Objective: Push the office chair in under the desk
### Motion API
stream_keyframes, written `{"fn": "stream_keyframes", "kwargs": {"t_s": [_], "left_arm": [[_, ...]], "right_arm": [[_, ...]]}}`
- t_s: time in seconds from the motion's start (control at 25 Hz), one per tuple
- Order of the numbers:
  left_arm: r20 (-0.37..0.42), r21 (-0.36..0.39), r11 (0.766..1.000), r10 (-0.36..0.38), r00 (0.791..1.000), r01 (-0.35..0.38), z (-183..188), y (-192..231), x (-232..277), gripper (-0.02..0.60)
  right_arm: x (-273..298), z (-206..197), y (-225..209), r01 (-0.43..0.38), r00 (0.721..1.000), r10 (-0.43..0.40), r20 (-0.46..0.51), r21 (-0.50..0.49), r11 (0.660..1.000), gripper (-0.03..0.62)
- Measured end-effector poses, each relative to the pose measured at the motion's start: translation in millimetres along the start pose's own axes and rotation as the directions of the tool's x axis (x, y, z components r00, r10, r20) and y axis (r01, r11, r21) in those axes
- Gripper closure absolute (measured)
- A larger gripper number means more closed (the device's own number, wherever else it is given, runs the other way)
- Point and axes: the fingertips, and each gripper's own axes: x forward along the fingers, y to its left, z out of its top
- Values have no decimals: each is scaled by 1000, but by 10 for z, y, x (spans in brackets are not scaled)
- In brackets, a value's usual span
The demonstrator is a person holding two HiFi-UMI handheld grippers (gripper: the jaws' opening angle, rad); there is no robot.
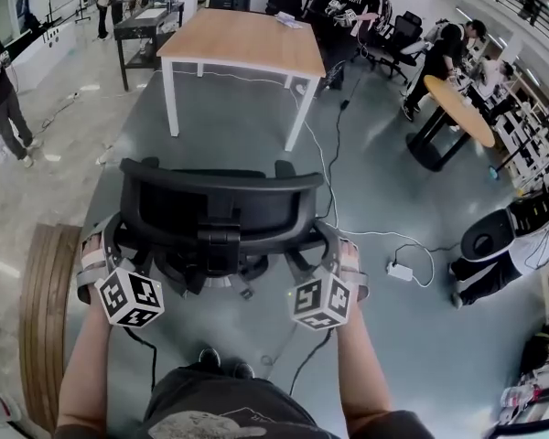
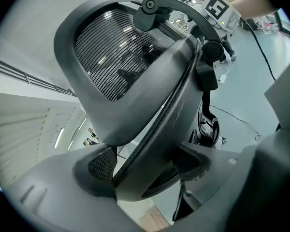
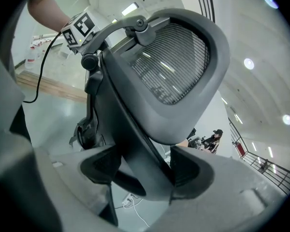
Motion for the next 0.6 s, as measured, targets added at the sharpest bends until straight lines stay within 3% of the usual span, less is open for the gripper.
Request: {"fn": "stream_keyframes", "kwargs": {"t_s": [0.24,0.6], "left_arm": [[36,12,1000,-8,999,7,103,63,225,202],[56,19,1000,-22,998,21,358,364,827,210]], "right_arm": [[138,-2,-143,7,999,-5,-54,33,999,289],[641,-22,-549,32,998,-29,-57,41,999,288]]}}
